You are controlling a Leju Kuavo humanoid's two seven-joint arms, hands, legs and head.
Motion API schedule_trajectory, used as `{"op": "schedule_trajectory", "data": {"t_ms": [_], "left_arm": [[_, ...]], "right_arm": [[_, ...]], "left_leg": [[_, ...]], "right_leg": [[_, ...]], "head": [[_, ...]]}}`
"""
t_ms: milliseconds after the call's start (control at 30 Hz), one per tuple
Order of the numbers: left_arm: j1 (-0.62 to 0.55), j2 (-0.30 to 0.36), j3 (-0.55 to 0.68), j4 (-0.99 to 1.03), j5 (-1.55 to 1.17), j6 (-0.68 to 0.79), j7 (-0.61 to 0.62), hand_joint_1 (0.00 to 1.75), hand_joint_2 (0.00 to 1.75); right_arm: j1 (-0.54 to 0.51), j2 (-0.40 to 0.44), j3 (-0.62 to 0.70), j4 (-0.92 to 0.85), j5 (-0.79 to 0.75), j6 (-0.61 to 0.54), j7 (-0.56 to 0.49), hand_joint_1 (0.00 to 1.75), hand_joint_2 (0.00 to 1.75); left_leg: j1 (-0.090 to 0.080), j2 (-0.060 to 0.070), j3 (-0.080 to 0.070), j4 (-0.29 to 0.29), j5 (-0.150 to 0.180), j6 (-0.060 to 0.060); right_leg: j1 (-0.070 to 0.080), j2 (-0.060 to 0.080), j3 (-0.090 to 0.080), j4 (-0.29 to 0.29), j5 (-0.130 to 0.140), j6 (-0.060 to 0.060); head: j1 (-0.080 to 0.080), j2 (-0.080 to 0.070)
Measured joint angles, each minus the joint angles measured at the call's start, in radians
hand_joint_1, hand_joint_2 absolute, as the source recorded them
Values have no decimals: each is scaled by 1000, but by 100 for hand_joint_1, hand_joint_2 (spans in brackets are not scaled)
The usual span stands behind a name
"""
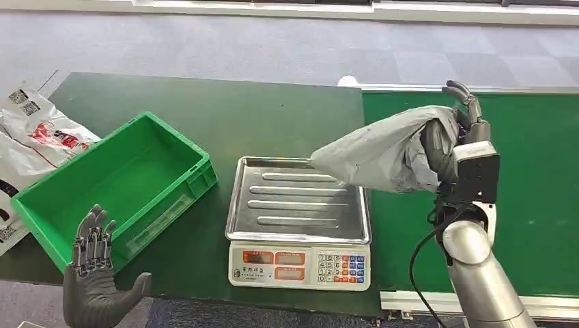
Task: Moved the parcel from conveyor to table for the left to box.
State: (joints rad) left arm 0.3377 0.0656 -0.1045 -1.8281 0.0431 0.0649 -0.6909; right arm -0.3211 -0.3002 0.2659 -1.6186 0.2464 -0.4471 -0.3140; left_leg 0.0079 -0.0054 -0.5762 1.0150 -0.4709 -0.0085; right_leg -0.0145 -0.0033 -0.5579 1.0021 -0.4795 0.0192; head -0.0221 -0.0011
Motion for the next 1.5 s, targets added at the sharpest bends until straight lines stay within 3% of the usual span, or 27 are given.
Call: {"op": "schedule_trajectory", "data": {"t_ms": [367, 500, 700, 833, 933, 1033, 1067, 1100, 1500], "left_arm": [[-5, 11, -7, 9, 10, 5, -2, 0, 175], [-18, 32, -32, 21, 33, 19, -9, 0, 175], [-67, 46, -58, 52, 39, 20, -6, 0, 175], [-90, 46, -71, 69, 27, -4, 11, 0, 175], [-111, 43, -72, 78, 15, -30, 34, 0, 175], [-134, 36, -74, 90, 14, -34, 53, 0, 175], [-137, 35, -74, 91, 15, -28, 60, 0, 175], [-140, 33, -75, 90, 16, -18, 68, 0, 175], [-145, 31, -83, 74, 30, 24, 103, 0, 175]], "right_arm": [[-37, 10, 28, 4, -45, 40, 7, 175, 175], [-119, 72, 132, 21, -34, 75, 36, 175, 175], [-233, 203, 330, 70, 23, 136, 160, 175, 175], [-248, 264, 422, 119, 63, 177, 225, 175, 175], [-264, 299, 468, 194, 114, 292, 312, 175, 175], [-266, 361, 489, 298, 141, 338, 289, 175, 175], [-269, 378, 491, 321, 143, 344, 274, 21, 175], [-274, 395, 493, 333, 143, 356, 271, 0, 175], [-313, 452, 521, 436, 205, 481, 448, 0, 175]], "left_leg": [[0, 1, -1, 0, 0, 0], [0, 4, -2, 0, 1, -2], [2, 3, -3, 0, 4, -5], [3, 2, -3, 0, 4, -6], [3, 2, -4, 0, 4, -6], [3, 2, -4, 0, 4, -6], [3, 2, -4, 0, 4, -6], [3, 2, -4, 0, 4, -6], [3, 3, -3, 0, 4, -6]], "right_leg": [[0, 1, -1, 1, 0, -1], [1, 5, -4, 2, 1, -2], [4, 3, -6, 4, 2, -4], [4, 2, -6, 4, 1, -4], [3, 3, -6, 4, 2, -4], [3, 2, -6, 4, 2, -5], [3, 2, -7, 4, 2, -5], [3, 3, -7, 4, 3, -5], [4, 3, -7, 4, 3, -6]], "head": [[0, 0], [0, 0], [0, 0], [0, 0], [0, 0], [0, 0], [0, 0], [0, 0], [0, 0]]}}
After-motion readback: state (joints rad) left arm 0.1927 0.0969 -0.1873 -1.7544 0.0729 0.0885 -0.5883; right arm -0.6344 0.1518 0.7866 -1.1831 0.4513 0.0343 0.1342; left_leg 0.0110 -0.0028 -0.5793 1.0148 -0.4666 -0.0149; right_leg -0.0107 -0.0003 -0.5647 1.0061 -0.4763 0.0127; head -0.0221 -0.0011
